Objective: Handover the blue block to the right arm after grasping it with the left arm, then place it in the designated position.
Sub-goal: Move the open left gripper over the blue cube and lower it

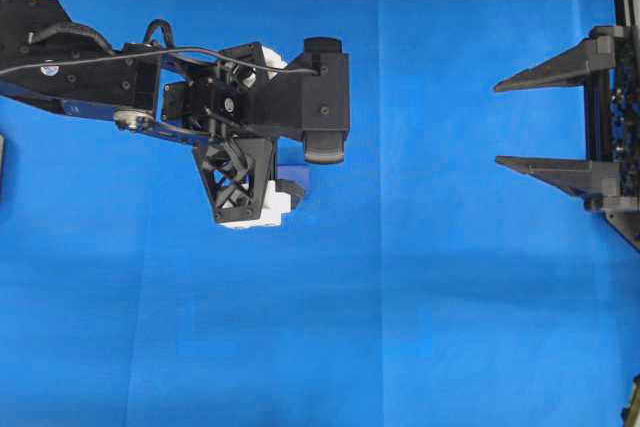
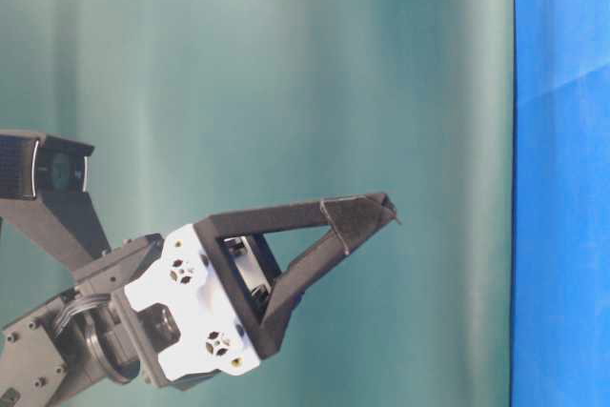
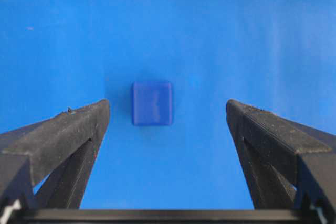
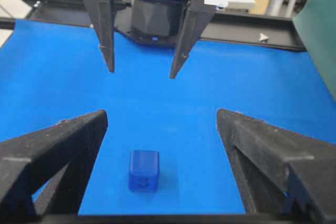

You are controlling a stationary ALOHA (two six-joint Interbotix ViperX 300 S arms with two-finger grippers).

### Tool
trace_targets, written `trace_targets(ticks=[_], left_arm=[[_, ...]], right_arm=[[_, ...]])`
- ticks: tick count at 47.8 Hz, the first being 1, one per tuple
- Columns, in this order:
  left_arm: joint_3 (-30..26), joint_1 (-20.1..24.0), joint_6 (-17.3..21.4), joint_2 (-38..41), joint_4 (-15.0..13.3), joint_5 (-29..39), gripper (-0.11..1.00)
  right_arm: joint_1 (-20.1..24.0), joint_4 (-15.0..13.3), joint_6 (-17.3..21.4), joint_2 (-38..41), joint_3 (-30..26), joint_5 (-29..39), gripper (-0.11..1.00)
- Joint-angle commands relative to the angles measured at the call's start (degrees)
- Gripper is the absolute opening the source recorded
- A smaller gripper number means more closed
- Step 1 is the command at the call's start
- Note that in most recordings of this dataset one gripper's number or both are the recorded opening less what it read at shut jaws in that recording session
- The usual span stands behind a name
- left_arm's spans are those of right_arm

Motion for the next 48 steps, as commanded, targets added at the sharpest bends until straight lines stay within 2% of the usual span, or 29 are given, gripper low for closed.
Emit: trace_targets(ticks=[1,26,48], left_arm=[[-1.1,-0.1,0.0,-1.0,0.1,-0.3,0.93],[0.3,0.1,-0.1,-1.0,0.1,-1.0,0.93],[10.3,0.6,-0.3,1.9,0.1,-15.6,0.93]], right_arm=[[-0.1,0.0,0.2,0.4,-1.6,-0.4,0.98],[-0.1,0.1,0.2,0.4,-1.6,-0.4,0.98],[-0.1,0.1,0.2,1.3,-1.5,-0.5,0.98]])
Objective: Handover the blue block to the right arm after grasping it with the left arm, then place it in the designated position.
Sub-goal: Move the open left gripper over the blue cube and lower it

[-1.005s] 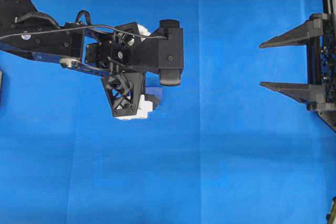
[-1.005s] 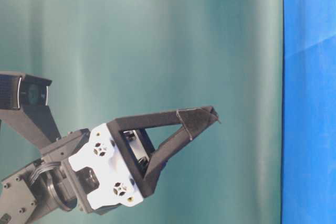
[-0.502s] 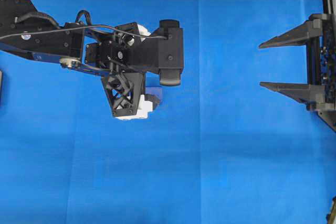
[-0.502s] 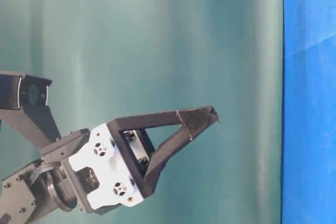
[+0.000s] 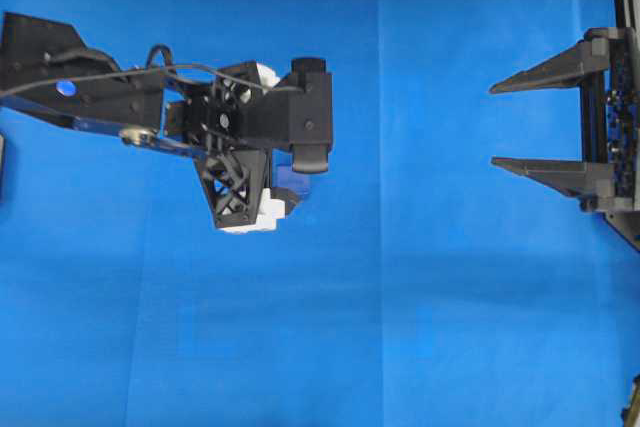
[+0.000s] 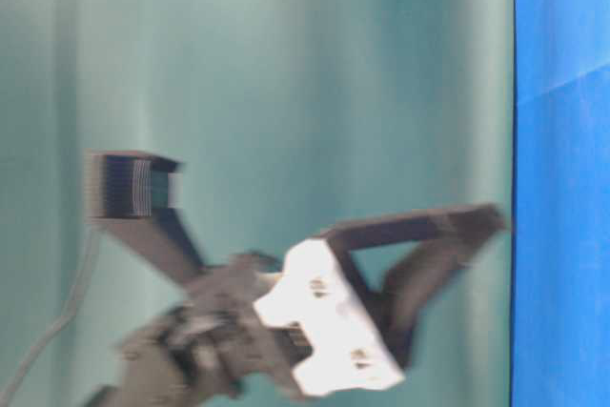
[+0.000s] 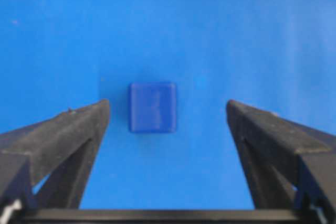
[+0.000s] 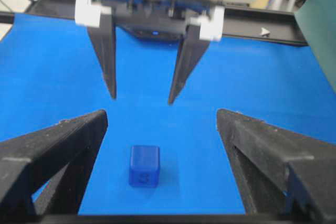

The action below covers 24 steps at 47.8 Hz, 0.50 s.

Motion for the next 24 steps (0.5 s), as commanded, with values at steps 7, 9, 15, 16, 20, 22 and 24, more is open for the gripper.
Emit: trace_targets(ticks=[7,9,15,16,20,22,24], left_arm=[[2.2,0.4,0.0,2.0,0.0,-6.1,0.93],[2.6,0.5,0.0,2.5,0.1,-6.9,0.93],[3.8,0.8,-0.1,4.6,0.1,-9.8,0.93],[4.0,0.7,-0.2,5.1,0.1,-10.4,0.93],[4.3,0.7,-0.4,6.4,0.1,-11.7,0.93],[4.3,0.7,-0.4,7.1,0.0,-12.0,0.93],[4.4,0.7,-0.4,7.6,0.1,-12.2,0.93]], right_arm=[[-0.1,0.0,0.1,0.6,-1.3,-0.5,0.98],[-0.1,0.0,0.1,0.6,-1.3,-0.5,0.98],[-0.1,-0.1,0.1,1.0,-1.3,-0.6,0.98],[-0.1,0.0,0.1,1.0,-1.3,-0.5,0.98],[-0.1,0.0,0.1,1.2,-1.2,-0.6,0.98],[-0.1,-0.1,0.1,1.2,-1.2,-0.6,0.98],[-0.1,0.0,0.1,1.2,-1.2,-0.6,0.98]])
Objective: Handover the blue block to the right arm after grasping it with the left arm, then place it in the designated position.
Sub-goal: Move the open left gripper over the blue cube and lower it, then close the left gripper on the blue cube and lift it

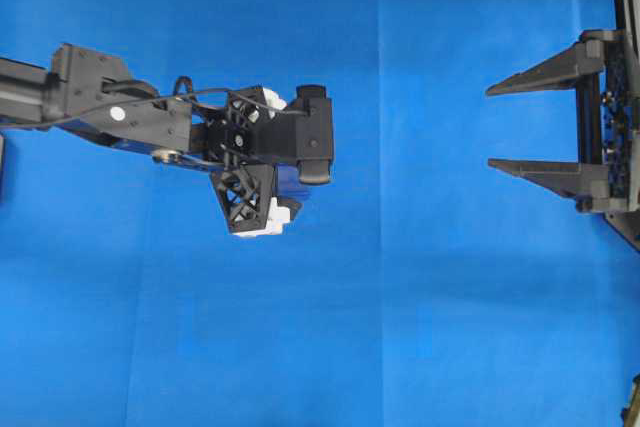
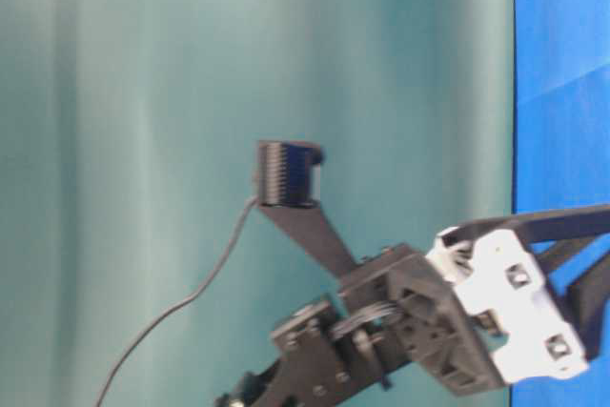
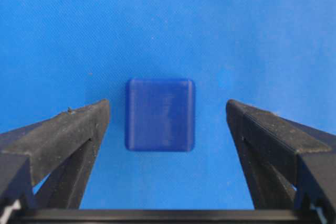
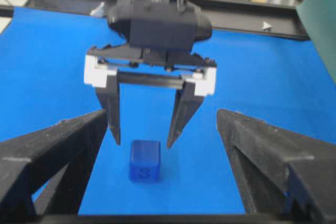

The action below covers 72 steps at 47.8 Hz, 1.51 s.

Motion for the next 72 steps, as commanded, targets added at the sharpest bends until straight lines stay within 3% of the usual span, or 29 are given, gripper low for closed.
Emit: trace_targets(ticks=[1,16,44,50,56,72], left_arm=[[-0.5,0.0,-0.1,0.0,0.2,-1.1,0.93],[0.6,0.0,-0.3,3.5,0.2,-5.4,0.93],[0.6,0.0,-0.3,4.6,0.2,-5.7,0.92],[0.5,-0.5,0.5,4.6,0.2,-5.4,0.79],[0.8,-0.9,0.4,4.6,0.2,-5.4,0.46],[0.4,-0.9,0.3,4.4,0.2,-5.1,0.47]], right_arm=[[-0.1,0.0,0.1,0.3,-1.2,-0.6,0.98],[-0.1,0.0,0.1,0.5,-1.2,-0.6,0.98],[-0.1,0.0,0.1,0.6,-1.1,-0.6,0.98],[-0.1,0.0,0.1,0.7,-1.1,-0.6,0.98],[-0.1,0.0,0.1,0.7,-1.2,-0.7,0.98],[-0.1,0.0,0.1,0.7,-1.3,-0.7,0.98]])
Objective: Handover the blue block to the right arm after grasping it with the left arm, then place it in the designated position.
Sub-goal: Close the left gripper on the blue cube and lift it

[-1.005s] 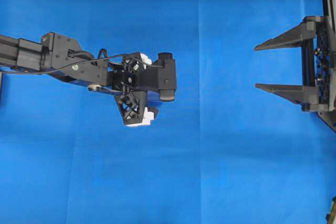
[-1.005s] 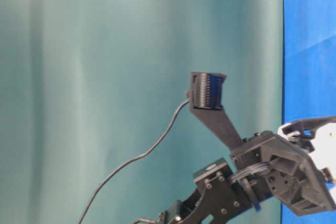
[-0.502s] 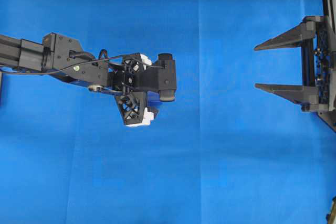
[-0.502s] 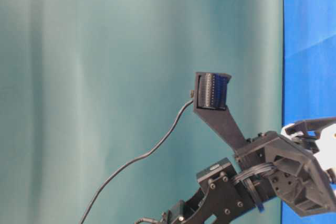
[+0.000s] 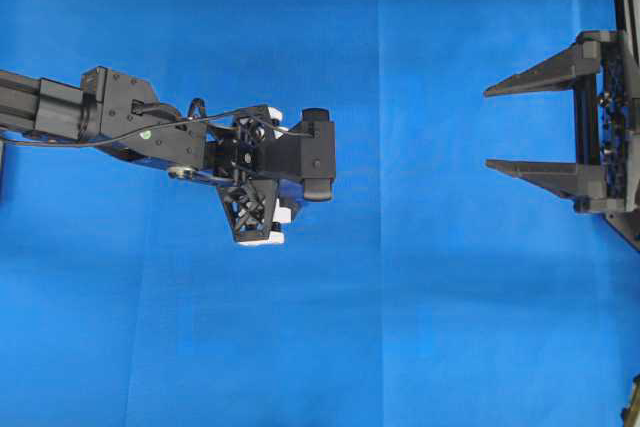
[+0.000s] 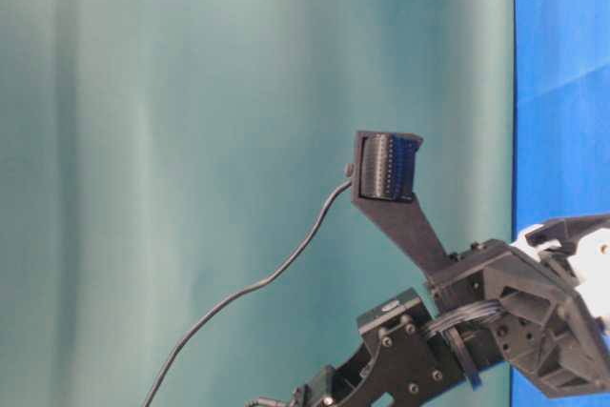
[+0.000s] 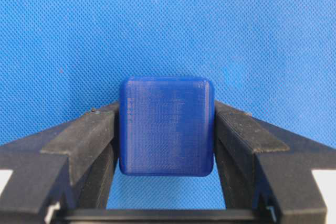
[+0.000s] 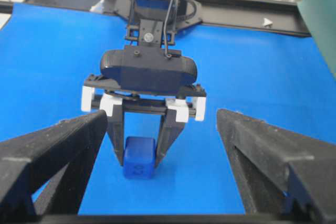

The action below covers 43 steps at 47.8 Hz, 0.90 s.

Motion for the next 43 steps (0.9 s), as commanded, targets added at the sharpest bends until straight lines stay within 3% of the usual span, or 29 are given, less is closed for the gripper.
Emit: trace_targets(ticks=[1,14,43], left_arm=[[-0.8,-0.1,-0.2,-1.2,0.2,-0.2,0.46],[-1.1,-0.1,-0.3,-2.5,0.2,1.4,0.47],[-6.3,-0.2,-0.3,-18.4,0.2,18.3,0.47]], right_arm=[[-0.1,0.0,0.1,0.3,-1.4,-0.6,0.98],[-0.1,0.0,0.1,0.3,-1.6,-0.6,0.98],[-0.1,0.0,0.2,0.3,-1.8,-0.6,0.98]])
